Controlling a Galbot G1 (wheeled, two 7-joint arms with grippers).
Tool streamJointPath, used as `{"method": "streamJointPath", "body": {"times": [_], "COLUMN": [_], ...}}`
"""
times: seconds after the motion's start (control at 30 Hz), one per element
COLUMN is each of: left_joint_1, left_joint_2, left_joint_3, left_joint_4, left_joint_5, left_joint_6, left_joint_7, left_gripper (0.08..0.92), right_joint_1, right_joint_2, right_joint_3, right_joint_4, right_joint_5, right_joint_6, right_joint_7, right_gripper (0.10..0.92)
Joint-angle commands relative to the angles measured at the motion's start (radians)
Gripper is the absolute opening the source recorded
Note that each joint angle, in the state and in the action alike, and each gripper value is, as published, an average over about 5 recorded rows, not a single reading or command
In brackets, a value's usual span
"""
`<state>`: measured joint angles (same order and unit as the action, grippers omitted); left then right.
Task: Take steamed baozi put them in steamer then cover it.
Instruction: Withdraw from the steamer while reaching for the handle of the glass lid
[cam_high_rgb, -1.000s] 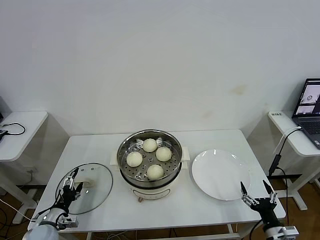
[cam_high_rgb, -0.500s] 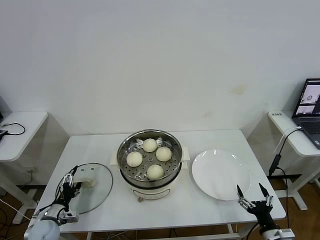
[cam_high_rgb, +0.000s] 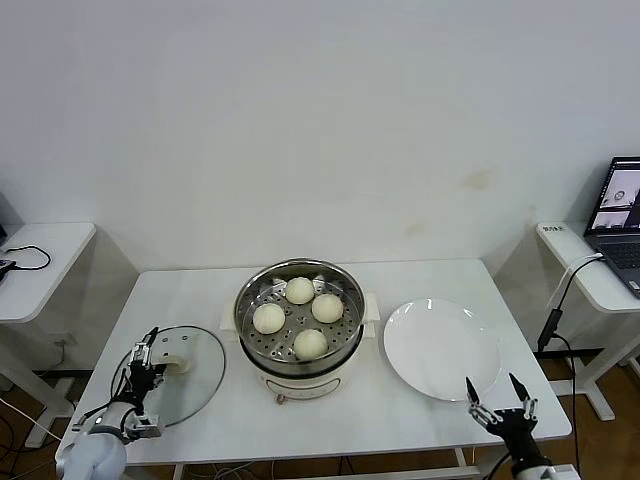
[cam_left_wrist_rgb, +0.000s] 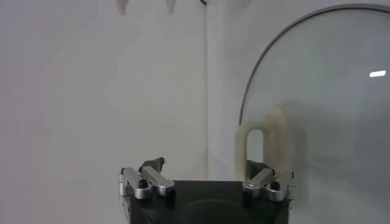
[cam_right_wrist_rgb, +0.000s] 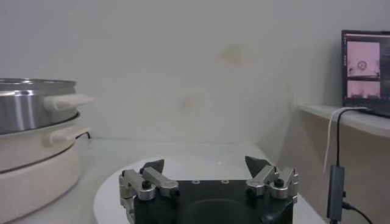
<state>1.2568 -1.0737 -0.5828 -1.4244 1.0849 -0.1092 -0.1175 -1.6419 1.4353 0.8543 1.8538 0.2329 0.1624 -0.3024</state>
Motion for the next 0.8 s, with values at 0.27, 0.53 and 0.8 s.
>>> {"method": "streamJointPath", "body": {"times": [0.27, 0.53, 0.8], "left_joint_1": [-0.013, -0.032, -0.007], "left_joint_2": [-0.005, -0.023, -0.035], "left_joint_3": [-0.009, -0.014, -0.033], "left_joint_4": [0.05, 0.116, 0.069], "left_joint_5": [-0.005, -0.056, -0.072], "left_joint_6": [-0.013, -0.038, -0.062], "left_joint_7": [-0.03, -0.09, -0.151], "left_gripper": [0.602, 0.368, 0.171], "right_joint_1": [-0.005, -0.002, 0.0], "right_joint_2": [0.006, 0.004, 0.0], "right_joint_3": [-0.017, -0.025, -0.03], "right_joint_4": [-0.003, -0.003, -0.006], "right_joint_5": [-0.012, -0.014, -0.014], "right_joint_6": [0.005, 0.005, 0.004], "right_joint_7": [-0.001, -0.002, -0.004], "right_gripper": [0.823, 0.823, 0.823]}}
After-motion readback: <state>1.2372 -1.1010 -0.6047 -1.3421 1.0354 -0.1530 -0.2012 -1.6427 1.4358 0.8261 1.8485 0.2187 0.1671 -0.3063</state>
